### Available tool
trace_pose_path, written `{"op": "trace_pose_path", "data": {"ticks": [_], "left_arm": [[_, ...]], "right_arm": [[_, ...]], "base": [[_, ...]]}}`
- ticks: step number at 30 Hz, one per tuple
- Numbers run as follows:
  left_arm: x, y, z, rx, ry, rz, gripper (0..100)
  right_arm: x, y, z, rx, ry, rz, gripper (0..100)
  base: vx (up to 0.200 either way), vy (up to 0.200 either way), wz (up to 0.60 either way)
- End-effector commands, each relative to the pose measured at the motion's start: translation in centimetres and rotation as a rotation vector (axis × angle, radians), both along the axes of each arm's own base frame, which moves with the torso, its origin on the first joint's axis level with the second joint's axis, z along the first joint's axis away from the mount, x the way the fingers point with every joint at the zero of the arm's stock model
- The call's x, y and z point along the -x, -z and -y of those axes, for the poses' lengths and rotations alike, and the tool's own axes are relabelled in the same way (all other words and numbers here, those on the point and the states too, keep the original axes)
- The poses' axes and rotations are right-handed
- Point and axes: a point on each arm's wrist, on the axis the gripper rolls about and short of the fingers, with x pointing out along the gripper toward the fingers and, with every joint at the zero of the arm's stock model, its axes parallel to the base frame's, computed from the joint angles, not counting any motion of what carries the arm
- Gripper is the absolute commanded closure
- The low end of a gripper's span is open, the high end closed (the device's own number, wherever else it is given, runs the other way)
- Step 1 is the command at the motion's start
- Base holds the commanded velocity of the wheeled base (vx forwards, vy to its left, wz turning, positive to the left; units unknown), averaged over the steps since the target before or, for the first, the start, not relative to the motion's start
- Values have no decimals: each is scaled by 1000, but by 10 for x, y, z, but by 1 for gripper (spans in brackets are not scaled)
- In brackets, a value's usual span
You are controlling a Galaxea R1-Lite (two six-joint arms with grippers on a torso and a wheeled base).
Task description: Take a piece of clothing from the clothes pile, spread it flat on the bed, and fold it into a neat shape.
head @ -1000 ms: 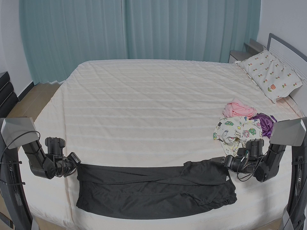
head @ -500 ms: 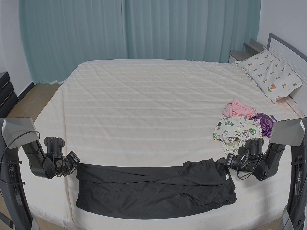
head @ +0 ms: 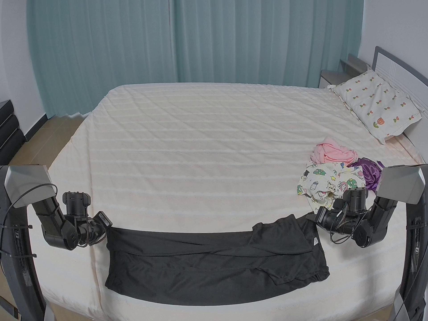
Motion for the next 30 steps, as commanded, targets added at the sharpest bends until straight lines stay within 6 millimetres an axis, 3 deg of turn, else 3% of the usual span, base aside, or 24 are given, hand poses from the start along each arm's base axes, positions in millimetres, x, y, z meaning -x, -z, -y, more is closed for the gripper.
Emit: {"op": "trace_pose_path", "data": {"ticks": [1,21,22,30], "left_arm": [[-3,2,0,-1,0,4,100],[-7,3,0,-27,29,21,100],[-7,3,0,-28,30,21,0],[-4,3,0,-26,30,18,0]], "right_arm": [[-4,-1,3,-4,12,8,100],[-16,9,5,29,71,18,100],[-16,10,4,30,70,18,0],[-12,6,7,29,79,22,0]], "base": [[0,0,0],[0,0,0],[0,0,0],[0,0,0]]}}
